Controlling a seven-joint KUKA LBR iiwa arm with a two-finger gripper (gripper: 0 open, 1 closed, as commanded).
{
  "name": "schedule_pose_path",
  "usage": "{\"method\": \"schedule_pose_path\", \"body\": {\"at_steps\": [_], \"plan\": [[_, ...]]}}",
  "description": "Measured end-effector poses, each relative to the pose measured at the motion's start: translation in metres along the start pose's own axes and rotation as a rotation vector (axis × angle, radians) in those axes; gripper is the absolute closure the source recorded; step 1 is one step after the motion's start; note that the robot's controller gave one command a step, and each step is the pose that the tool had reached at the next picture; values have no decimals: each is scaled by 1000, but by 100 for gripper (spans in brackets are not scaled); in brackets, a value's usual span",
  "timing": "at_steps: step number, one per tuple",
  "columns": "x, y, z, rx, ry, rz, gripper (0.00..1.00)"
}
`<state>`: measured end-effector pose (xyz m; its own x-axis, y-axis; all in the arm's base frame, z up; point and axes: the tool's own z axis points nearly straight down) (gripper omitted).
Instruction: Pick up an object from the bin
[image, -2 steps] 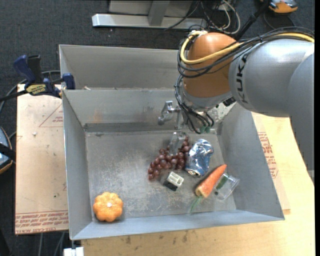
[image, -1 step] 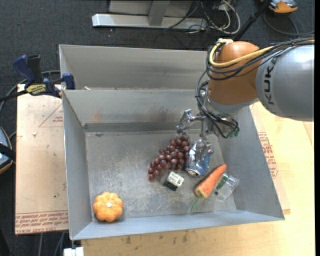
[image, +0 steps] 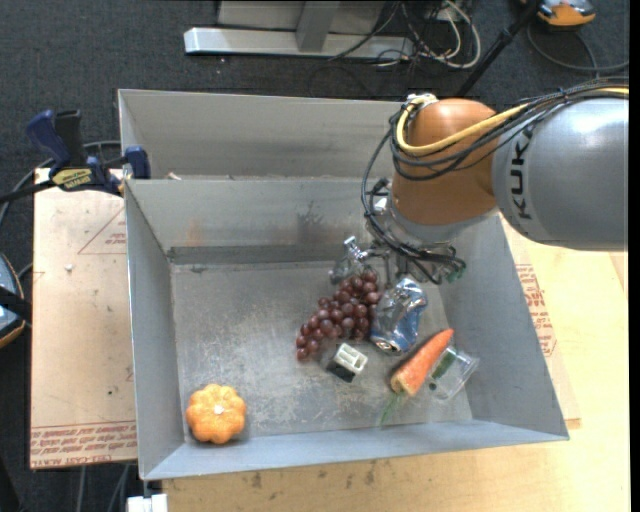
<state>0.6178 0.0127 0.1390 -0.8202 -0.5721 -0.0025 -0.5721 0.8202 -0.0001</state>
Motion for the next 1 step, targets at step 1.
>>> {"method": "schedule_pose_path", "body": {"at_steps": [1], "plan": [[-10,-14,66,2,-5,-130,0]]}}
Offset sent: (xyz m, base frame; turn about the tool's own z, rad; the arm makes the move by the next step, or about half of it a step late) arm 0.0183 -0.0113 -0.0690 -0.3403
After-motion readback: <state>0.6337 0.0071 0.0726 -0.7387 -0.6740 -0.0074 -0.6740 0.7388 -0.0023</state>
